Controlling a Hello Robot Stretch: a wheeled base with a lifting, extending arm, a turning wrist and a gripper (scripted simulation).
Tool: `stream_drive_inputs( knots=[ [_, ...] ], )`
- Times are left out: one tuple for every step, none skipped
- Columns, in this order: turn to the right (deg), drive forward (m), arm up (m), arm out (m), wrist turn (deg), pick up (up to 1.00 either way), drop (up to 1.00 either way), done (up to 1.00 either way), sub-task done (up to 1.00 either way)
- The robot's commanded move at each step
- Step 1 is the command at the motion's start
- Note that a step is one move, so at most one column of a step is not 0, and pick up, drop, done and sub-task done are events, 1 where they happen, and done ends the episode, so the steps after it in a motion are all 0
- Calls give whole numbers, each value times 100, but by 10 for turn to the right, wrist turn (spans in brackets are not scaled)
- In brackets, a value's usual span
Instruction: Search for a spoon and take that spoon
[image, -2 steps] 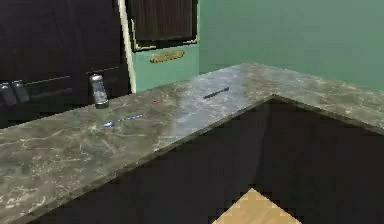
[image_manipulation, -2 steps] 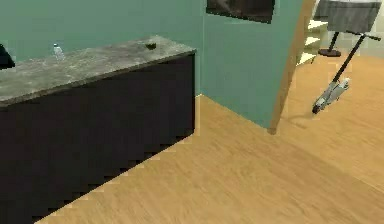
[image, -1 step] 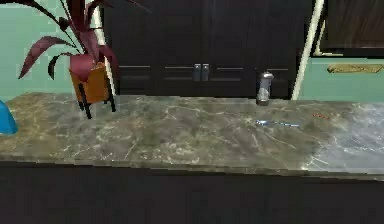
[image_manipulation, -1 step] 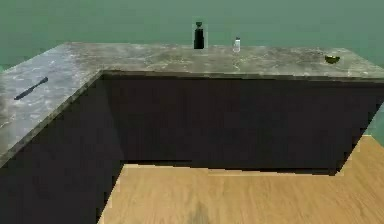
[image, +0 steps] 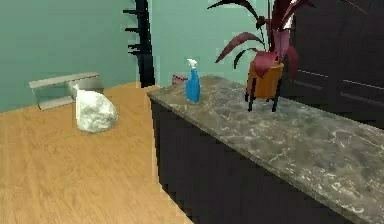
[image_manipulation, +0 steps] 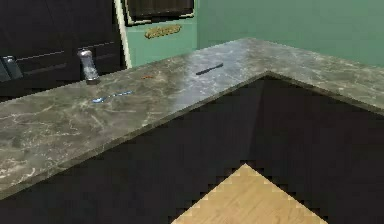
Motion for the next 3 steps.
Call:
stream_drive_inputs(
  knots=[
    [-180,0,0,0,0,0,0,0,0],
    [-30,0,0,0,0,0,0,0,0],
    [-30,0,0,0,0,0,0,0,0]
  ],
)
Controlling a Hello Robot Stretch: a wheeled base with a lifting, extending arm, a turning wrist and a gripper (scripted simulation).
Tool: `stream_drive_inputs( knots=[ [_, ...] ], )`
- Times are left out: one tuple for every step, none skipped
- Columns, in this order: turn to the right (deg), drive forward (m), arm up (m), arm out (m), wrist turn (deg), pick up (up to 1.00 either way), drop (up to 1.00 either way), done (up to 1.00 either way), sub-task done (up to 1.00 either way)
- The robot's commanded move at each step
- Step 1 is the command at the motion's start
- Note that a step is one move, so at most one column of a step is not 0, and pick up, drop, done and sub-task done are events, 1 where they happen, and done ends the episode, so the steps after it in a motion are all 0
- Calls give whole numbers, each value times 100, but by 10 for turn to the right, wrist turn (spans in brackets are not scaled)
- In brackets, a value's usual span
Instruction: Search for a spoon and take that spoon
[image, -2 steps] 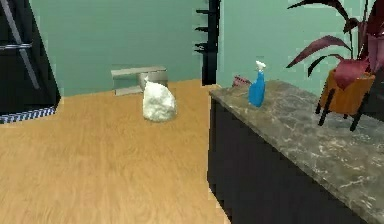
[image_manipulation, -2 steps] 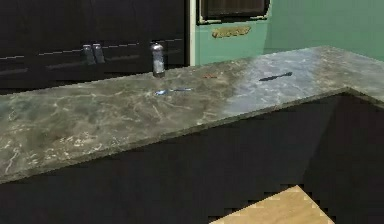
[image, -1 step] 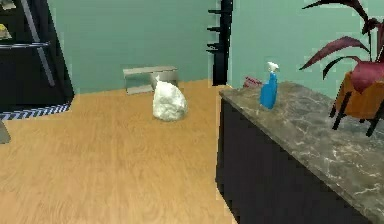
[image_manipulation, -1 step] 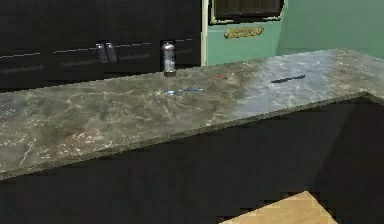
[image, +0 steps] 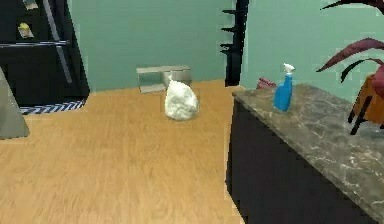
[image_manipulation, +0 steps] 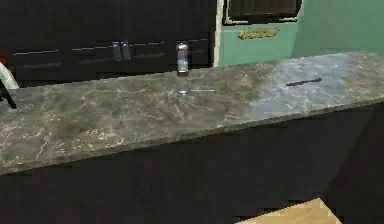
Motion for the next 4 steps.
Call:
stream_drive_inputs(
  knots=[
    [0,100,0,0,0,0,0,0,0],
    [0,35,0,0,0,0,0,0,0],
    [240,0,0,0,0,0,0,0,0],
    [0,20,0,0,0,0,0,0,0]
  ],
)
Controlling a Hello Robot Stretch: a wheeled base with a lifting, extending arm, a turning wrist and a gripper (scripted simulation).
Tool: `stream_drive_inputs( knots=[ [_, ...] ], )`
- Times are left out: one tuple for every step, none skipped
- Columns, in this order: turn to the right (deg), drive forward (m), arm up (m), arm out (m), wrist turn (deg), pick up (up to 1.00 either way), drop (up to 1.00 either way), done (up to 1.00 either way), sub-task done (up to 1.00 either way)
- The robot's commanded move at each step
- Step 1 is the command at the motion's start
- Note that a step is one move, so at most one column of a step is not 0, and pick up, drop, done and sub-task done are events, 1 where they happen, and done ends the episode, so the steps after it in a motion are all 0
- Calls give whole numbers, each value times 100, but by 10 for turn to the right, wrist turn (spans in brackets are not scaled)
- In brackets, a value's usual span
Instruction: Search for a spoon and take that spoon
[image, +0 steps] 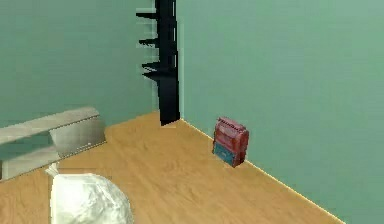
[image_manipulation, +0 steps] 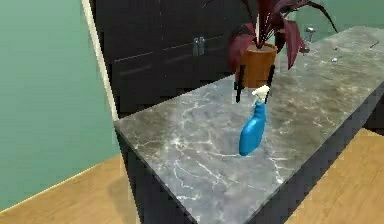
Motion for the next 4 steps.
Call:
stream_drive_inputs(
  knots=[
    [450,0,0,0,0,0,0,0,0],
    [30,0,0,0,0,0,0,0,0],
    [0,50,0,0,0,0,0,0,0],
    [180,0,0,0,0,0,0,0,0]
  ],
)
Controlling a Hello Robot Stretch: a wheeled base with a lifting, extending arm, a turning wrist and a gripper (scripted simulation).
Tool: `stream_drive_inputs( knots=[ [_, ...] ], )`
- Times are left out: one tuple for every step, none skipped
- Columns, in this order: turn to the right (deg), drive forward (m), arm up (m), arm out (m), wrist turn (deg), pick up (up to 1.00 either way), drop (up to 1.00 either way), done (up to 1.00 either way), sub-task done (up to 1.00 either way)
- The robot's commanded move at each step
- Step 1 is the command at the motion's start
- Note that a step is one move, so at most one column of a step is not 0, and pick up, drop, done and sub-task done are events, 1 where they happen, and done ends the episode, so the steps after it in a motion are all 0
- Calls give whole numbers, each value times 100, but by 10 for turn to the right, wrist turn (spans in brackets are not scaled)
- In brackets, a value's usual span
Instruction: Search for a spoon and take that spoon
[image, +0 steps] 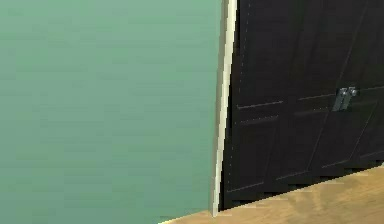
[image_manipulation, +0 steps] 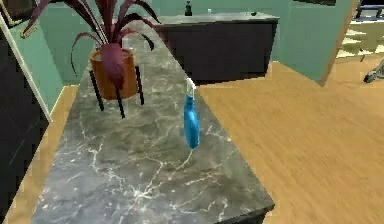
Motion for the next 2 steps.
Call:
stream_drive_inputs(
  knots=[
    [0,45,0,0,0,0,0,0,0],
    [450,0,0,0,0,0,0,0,0]
  ],
)
